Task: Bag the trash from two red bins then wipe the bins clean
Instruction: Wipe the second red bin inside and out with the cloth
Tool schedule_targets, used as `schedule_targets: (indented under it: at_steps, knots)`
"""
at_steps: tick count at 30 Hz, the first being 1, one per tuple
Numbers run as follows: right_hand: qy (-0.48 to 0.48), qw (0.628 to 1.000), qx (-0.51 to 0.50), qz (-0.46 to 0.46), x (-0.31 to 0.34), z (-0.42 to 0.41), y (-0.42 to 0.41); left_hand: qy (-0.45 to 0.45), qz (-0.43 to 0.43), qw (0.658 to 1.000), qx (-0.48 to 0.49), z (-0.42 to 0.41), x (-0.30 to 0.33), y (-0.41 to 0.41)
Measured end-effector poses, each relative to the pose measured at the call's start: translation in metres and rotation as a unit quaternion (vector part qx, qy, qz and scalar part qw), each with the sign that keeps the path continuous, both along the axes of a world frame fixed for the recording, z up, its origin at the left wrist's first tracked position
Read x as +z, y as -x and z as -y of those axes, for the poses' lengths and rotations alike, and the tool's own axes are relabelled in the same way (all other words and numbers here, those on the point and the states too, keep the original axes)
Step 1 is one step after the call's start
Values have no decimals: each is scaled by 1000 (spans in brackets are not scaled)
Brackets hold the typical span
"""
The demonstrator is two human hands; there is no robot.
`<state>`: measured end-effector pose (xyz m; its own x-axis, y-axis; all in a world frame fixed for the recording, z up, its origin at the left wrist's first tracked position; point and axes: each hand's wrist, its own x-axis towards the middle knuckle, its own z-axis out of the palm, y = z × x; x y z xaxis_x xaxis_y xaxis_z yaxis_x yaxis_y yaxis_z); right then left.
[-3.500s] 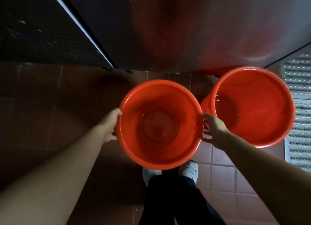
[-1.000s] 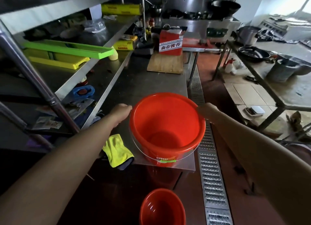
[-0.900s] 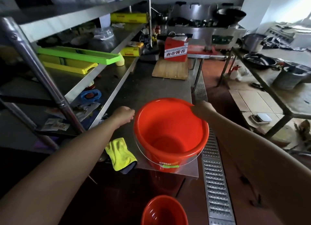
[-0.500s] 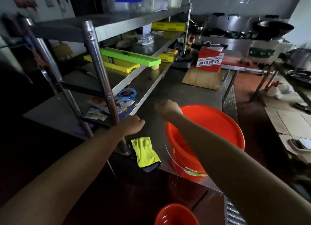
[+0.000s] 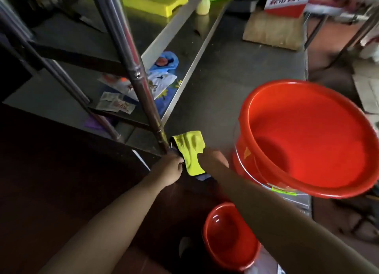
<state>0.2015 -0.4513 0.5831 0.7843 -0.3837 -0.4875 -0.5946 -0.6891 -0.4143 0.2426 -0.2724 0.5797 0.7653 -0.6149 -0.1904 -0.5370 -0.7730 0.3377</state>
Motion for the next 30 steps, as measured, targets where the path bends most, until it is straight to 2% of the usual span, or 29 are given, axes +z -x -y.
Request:
schedule_targets:
  at_steps: [3,7,11,14,16,18,21,25,30]
  knots:
    - [26,999,-34,23,-40,4,-11,-10,44,995,-84,10,-40,-8]
    - [1,997,-68,36,-80,9,-26,-36,37,994,-101,15,-81,-11]
    - [-38,989,-146,13,-101,9,-41,25,57,992,-109,12,-97,-5]
    - [-62,985,-158,-20,-105,6,-44,63,68,985,-146,2,-104,1]
    - [-106,980,-168,-4,-103,6,-40,79,61,983,-152,-4,-105,1]
    - [-121,981,-149,32,-94,4,-30,110,46,982,-146,-9,-101,0]
    - [-96,991,-82,54,-71,0,-6,160,70,981,-86,-13,-84,-2]
    - [-85,993,-31,79,-36,-4,36,173,119,978,-22,-12,-48,10]
    - [-75,989,31,122,8,-2,92,184,106,977,-7,-6,15,49]
